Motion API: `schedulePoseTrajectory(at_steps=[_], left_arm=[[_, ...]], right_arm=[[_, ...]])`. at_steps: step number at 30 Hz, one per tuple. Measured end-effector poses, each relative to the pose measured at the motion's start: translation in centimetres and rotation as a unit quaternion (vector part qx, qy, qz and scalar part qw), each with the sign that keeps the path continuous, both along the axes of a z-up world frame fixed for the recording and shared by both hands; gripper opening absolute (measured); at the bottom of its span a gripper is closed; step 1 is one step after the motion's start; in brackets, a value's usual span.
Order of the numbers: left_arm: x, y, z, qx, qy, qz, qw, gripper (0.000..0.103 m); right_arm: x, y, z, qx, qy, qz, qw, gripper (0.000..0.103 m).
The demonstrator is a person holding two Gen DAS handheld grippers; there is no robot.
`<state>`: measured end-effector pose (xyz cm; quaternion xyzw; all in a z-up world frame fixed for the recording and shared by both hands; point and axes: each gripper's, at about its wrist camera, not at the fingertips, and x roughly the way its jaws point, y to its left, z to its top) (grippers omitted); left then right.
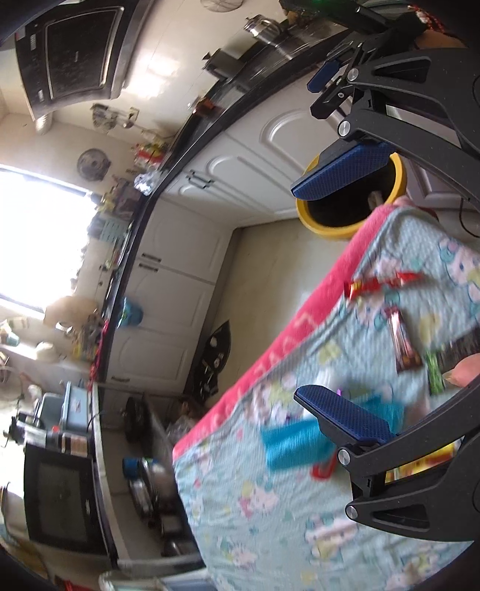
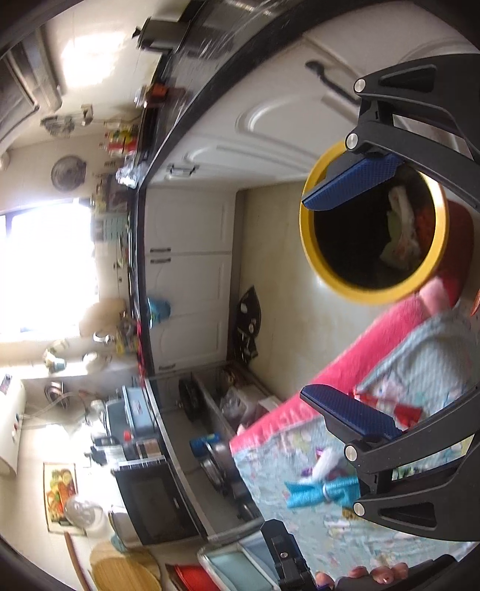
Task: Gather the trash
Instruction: 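Move both tools back over the remaining trash on the sheet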
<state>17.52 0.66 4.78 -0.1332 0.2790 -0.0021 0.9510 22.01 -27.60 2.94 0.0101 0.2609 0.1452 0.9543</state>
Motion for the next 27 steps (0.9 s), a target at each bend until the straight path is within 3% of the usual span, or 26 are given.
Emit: schedulePoseTrajectory(at_steps=[17, 27], left_arm=[[-7.5, 9.5, 0.7, 0.001, -0.006, 0.114, 0.9935, 0.092], [-9.9, 13.9, -1.4, -0.012, 0.022, 0.157, 0.9873, 0.092]], right_arm=[[-2.1, 12.4, 4.1, -0.012, -0.034, 0.145, 0.989, 0.093], [-1.5, 17.4, 4.4, -0.001, -0.002, 0.224, 0.975, 0.093]])
